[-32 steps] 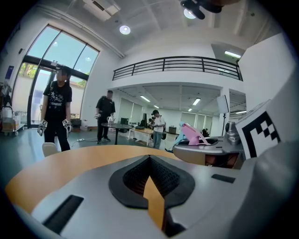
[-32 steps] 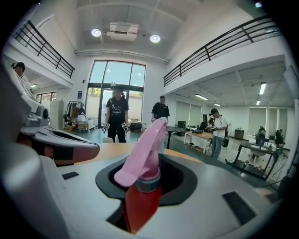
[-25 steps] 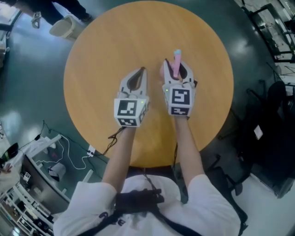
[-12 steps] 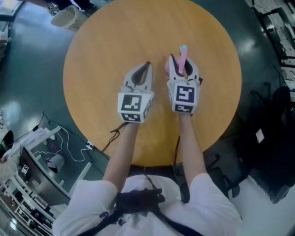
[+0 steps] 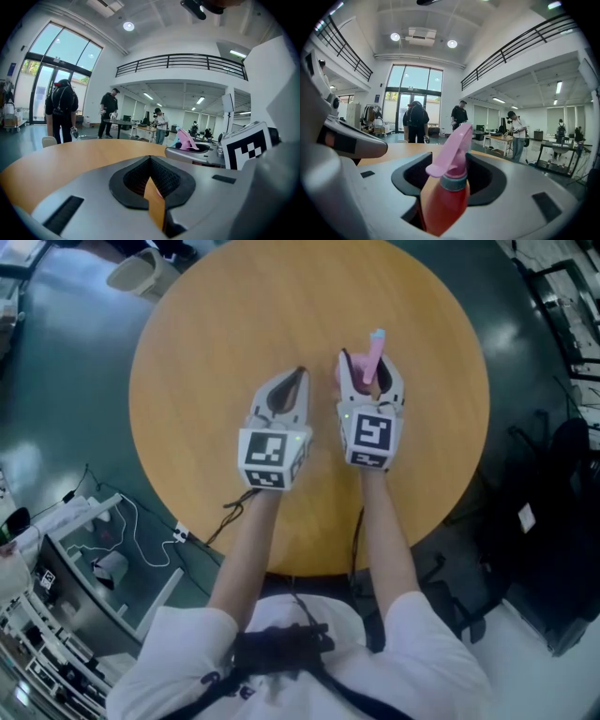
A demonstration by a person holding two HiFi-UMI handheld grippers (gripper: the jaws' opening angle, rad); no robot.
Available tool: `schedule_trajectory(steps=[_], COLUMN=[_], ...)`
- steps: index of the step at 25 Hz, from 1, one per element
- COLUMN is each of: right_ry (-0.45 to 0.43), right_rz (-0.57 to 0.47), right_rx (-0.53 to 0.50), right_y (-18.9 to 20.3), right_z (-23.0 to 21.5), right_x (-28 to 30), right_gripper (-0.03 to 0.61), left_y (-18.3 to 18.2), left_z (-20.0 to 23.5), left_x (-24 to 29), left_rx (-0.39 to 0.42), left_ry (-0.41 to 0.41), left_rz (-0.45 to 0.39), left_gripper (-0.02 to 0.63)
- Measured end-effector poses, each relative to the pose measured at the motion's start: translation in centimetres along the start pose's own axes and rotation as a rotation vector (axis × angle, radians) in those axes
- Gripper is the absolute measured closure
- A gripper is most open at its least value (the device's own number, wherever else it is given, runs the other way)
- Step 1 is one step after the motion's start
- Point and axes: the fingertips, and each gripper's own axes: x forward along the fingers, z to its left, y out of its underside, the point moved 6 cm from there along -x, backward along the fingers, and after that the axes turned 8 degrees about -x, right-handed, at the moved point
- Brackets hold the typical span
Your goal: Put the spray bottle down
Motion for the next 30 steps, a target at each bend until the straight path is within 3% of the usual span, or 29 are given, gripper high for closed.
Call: schedule_trajectory(steps=[2, 6, 16, 30], right_ry=[0.001, 0.027, 0.078, 0.033], right_rz=[0.007, 0.022, 0.034, -0.045], right_rx=[0.006, 0.024, 0.046, 0.059], right_y=[0.1, 0.2, -0.5, -5.8], right_z=[0.2, -0.2, -0.4, 6.7], right_x=[-0.2, -1.1, -6.9, -19.1], right_gripper=[0.298, 0.253, 0.252, 0.433], left_y=[0.0, 0.2, -0.2, -2.2], left_z=[0.1, -0.2, -2.9, -3.5], left_x=[-0.4, -1.0, -5.4, -18.0], left_rx=[0.007, 0.013, 0.032, 0.054], left_ry=[-0.006, 0.006, 0.033, 0.027], left_rz=[0.004, 0.005, -0.036, -0.132], left_gripper=[0.604, 0.604, 0.604, 0.604])
